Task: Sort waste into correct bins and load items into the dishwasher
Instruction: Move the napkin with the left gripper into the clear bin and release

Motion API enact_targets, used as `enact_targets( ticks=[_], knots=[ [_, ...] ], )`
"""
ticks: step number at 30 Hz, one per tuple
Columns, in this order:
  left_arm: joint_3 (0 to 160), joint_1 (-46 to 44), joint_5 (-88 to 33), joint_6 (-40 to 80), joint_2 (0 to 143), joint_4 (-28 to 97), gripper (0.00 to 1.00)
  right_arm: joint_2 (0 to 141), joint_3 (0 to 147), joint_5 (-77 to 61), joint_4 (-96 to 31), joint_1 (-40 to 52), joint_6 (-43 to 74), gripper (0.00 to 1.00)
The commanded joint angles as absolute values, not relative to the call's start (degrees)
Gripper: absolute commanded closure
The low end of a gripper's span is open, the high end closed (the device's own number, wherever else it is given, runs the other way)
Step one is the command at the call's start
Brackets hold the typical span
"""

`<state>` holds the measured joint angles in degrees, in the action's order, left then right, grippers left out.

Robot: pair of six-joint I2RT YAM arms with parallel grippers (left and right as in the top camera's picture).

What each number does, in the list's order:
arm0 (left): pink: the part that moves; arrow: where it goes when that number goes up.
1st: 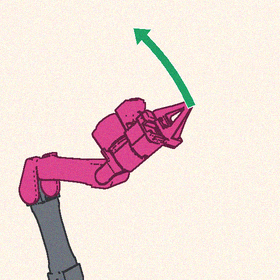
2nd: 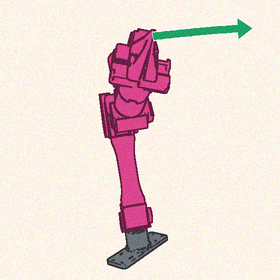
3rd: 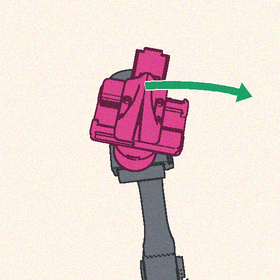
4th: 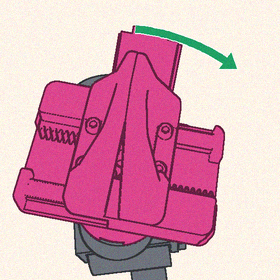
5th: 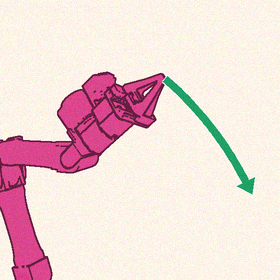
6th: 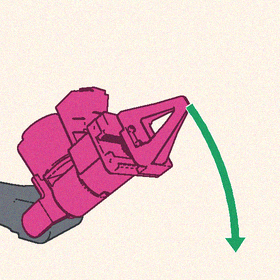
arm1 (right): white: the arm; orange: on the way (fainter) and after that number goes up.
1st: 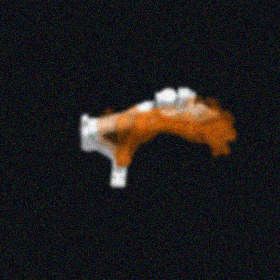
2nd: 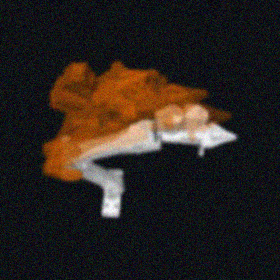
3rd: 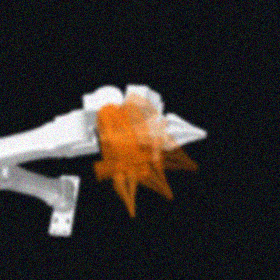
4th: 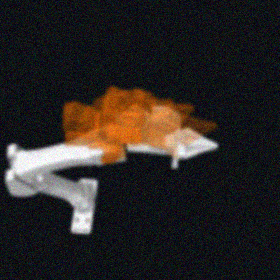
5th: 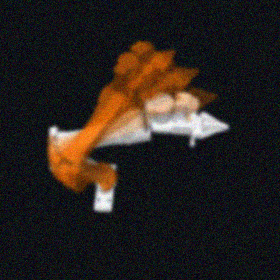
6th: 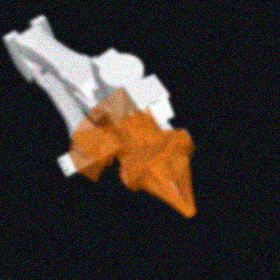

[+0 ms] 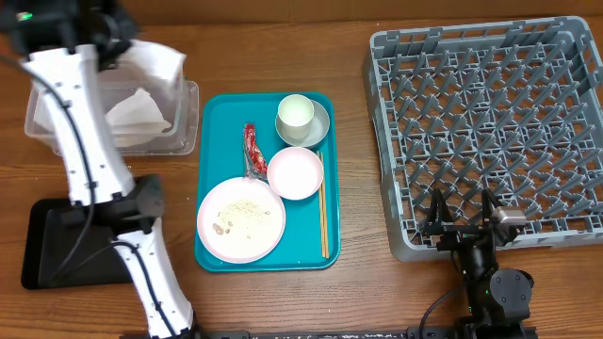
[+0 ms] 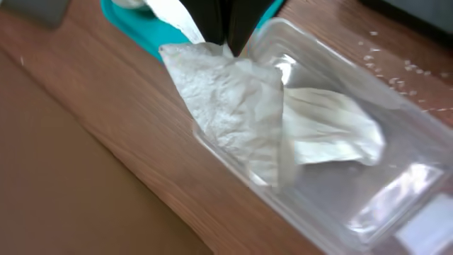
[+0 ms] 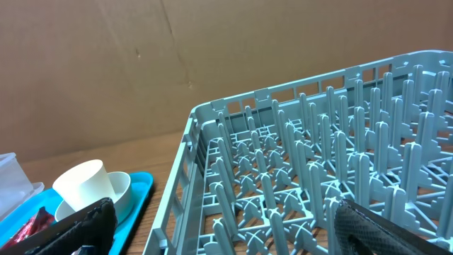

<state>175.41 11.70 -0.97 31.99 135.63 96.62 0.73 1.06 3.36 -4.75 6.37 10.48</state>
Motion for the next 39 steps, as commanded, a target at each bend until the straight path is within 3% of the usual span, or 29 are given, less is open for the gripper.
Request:
enact_targets(
  ticks=[1, 16, 20, 22, 23, 24, 25, 28, 39],
  knots=[
    [175.5, 13.8, -0.9, 36.0, 138.2, 96.5, 0.96, 0.2, 0.5, 3.4, -4.6, 6.2, 10.4, 0.0],
    [175.5, 17.2, -1.1, 37.7, 149.7, 90.2, 0.96, 0.2, 0.5, 3.4, -4.6, 6.2, 10.4, 0.0],
    [175.6, 18.4, -2.5, 37.7, 148.6, 91.5, 0.9, 0.2, 0.5, 3.4, -4.6, 6.2, 10.4, 0.0],
    [175.6, 19.1, -4.8, 37.7, 147.9, 92.9, 0.77, 0.2, 0.5, 3.4, -4.6, 6.2, 10.4, 0.0],
    [175.6, 19.6, -6.8, 37.7, 147.5, 94.0, 0.43, 0.2, 0.5, 3.4, -4.6, 6.2, 10.4, 0.0],
    [175.6, 20.0, -8.6, 37.6, 147.3, 95.1, 0.18, 0.2, 0.5, 3.4, -4.6, 6.2, 10.4, 0.0],
    [175.6, 20.4, -10.5, 37.3, 147.2, 96.1, 0.17, 0.2, 0.5, 3.4, -4.6, 6.2, 10.4, 0.0],
    [175.7, 21.9, -16.1, 33.1, 147.1, 96.8, 0.31, 0.2, 0.5, 3.4, -4.6, 6.2, 10.4, 0.0],
    [175.7, 22.0, -41.1, 20.4, 145.4, 96.8, 0.31, 0.2, 0.5, 3.4, -4.6, 6.2, 10.4, 0.0]
  ],
)
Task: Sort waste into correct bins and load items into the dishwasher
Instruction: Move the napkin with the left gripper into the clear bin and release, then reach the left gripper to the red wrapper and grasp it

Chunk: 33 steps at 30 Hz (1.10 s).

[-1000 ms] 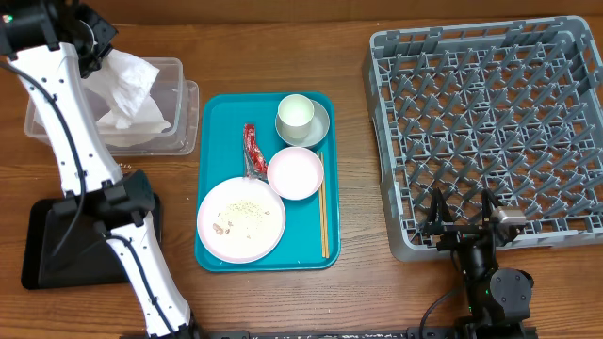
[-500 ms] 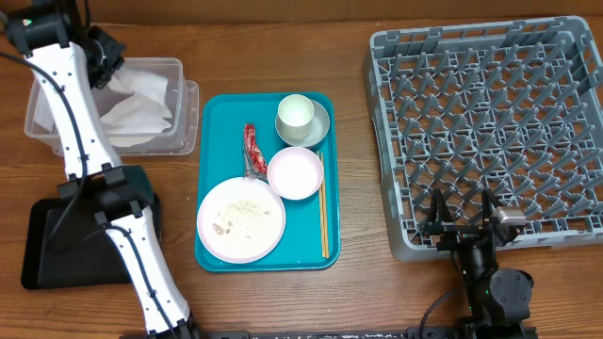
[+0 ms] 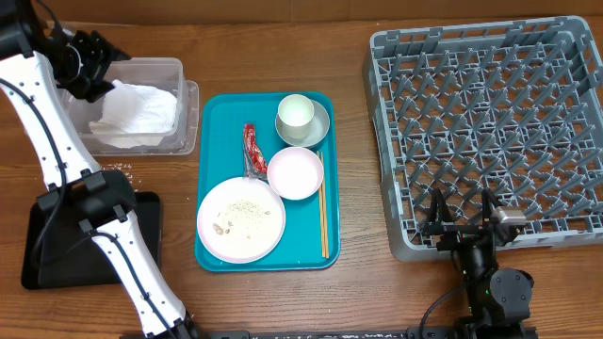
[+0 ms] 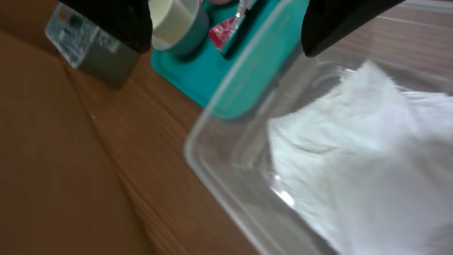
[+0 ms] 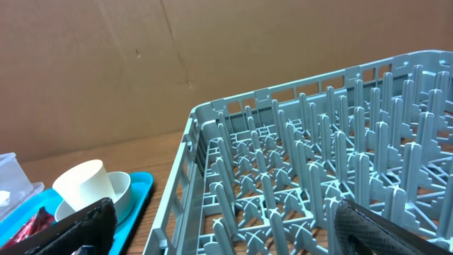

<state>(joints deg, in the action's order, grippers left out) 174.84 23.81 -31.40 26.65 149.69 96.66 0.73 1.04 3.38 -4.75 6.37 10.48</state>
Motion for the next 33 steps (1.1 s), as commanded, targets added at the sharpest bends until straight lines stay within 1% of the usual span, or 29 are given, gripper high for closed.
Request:
enact_targets(
  ticks=[1, 5, 7, 11, 15, 19, 22, 29, 33],
  knots=[
    [175.7, 20.3, -40.8, 19.6, 144.1, 96.8, 0.31, 0.2, 0.5, 3.4, -4.6, 6.2, 10.4, 0.0],
    [175.7, 15.2, -36.6, 18.9, 139.8, 96.8, 0.3, 0.2, 0.5, 3.4, -4.6, 6.2, 10.4, 0.0],
    [175.7, 11.9, -32.0, 18.8, 137.7, 96.8, 0.3, 0.2, 0.5, 3.4, -4.6, 6.2, 10.4, 0.0],
    [175.5, 4.4, -21.7, 18.6, 134.9, 96.8, 0.25, 0.2, 0.5, 3.4, -4.6, 6.2, 10.4, 0.0],
    [174.8, -2.0, -18.7, 17.5, 134.6, 96.8, 0.24, 0.2, 0.5, 3.4, -4.6, 6.2, 10.4, 0.0],
    [170.2, -5.5, -12.8, 16.9, 133.4, 96.8, 0.25, 0.2, 0.5, 3.4, -4.6, 6.2, 10.4, 0.0],
    [162.4, -6.2, -11.8, 16.8, 129.6, 96.8, 0.25, 0.2, 0.5, 3.4, -4.6, 6.2, 10.4, 0.0],
    [137.8, -6.6, -10.6, 17.2, 116.0, 96.8, 0.25, 0.2, 0.5, 3.4, -4.6, 6.2, 10.4, 0.0],
    [128.7, -9.0, -10.0, 17.6, 113.6, 96.8, 0.25, 0.2, 0.5, 3.4, -4.6, 6.2, 10.4, 0.0]
  ],
)
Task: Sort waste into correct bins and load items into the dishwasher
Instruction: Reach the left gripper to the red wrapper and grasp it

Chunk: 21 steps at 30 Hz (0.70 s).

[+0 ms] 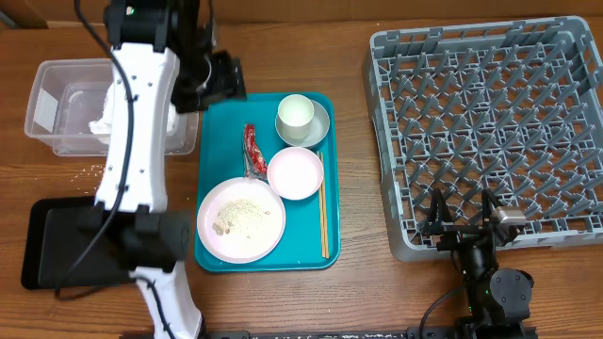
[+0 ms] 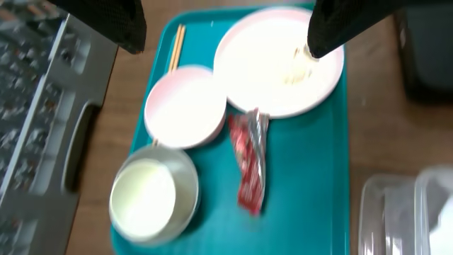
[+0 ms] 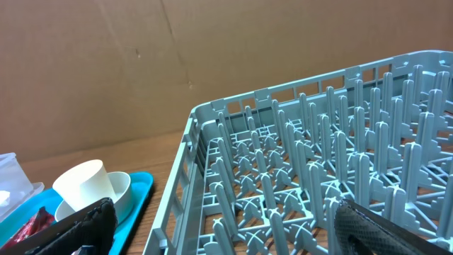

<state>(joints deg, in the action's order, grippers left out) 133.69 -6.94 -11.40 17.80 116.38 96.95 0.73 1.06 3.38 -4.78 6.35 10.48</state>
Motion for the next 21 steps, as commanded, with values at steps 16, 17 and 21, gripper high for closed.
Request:
enact_targets(
  ticks=[16, 17, 21],
  knots=[
    [97.8, -10.1, -4.4, 23.6, 114.1, 72.5, 0.41, 0.2, 0.5, 3.4, -4.6, 6.2, 10.4, 0.0],
    [96.5, -10.1, -4.0, 23.6, 114.1, 70.8, 0.42, 0.2, 0.5, 3.4, -4.6, 6.2, 10.4, 0.0],
    [91.6, -10.5, -3.8, 23.6, 114.1, 63.9, 0.45, 0.2, 0.5, 3.4, -4.6, 6.2, 10.4, 0.0]
  ],
)
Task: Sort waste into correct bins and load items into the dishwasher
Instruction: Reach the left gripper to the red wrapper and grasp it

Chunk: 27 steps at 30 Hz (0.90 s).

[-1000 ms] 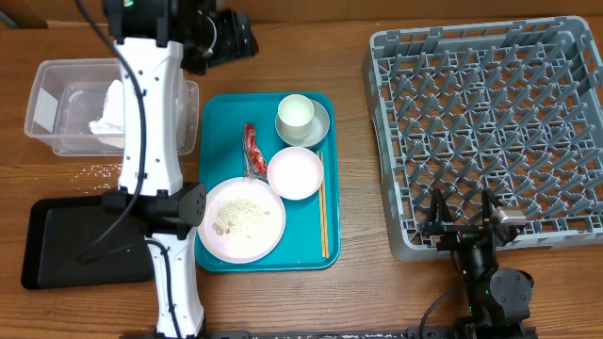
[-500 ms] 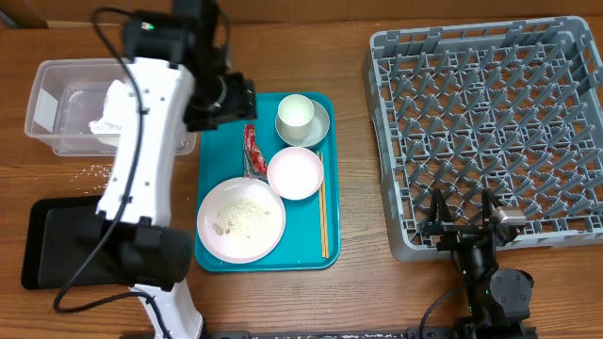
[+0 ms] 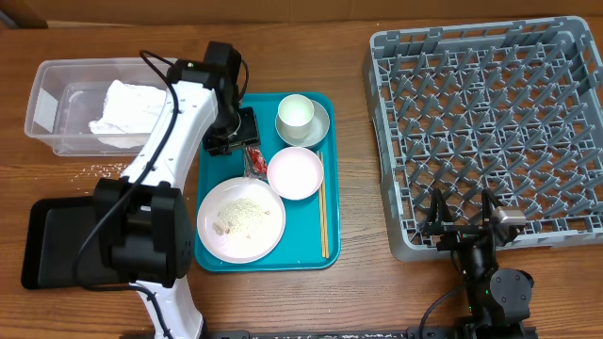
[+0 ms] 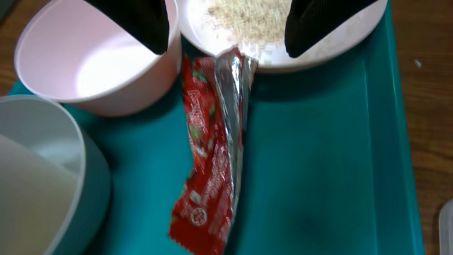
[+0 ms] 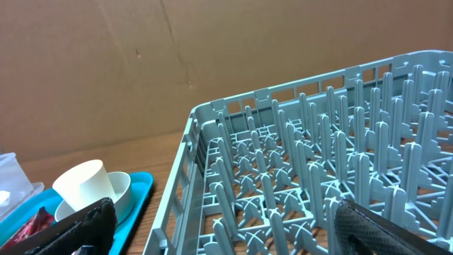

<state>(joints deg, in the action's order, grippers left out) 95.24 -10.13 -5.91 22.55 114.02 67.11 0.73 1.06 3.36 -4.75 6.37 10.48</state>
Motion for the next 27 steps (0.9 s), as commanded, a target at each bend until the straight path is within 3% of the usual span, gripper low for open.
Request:
enact_targets(
  ticks=[1, 12, 17, 23, 27],
  knots=[
    [90.3, -10.7, -3.4, 23.6, 114.1, 62.2, 0.45, 0.2, 0.5, 3.4, -4.6, 6.2, 10.4, 0.0],
    [80.6, -10.7, -2.6, 23.8, 114.1, 49.5, 0.49, 0.2, 0.5, 3.4, -4.6, 6.2, 10.4, 0.0],
    [78.0, -10.7, -2.6, 23.8, 114.1, 46.3, 0.63, 0.2, 0.5, 3.4, -4.6, 6.2, 10.4, 0.0],
    [76.4, -10.7, -2.6, 23.8, 114.1, 44.5, 0.95, 0.2, 0.5, 3.4, -4.6, 6.2, 10.4, 0.0],
    [79.1, -10.5, -4.2, 23.8, 114.0, 46.9, 0.96, 0.2, 0.5, 3.4, -4.6, 6.2, 10.4, 0.0]
  ],
)
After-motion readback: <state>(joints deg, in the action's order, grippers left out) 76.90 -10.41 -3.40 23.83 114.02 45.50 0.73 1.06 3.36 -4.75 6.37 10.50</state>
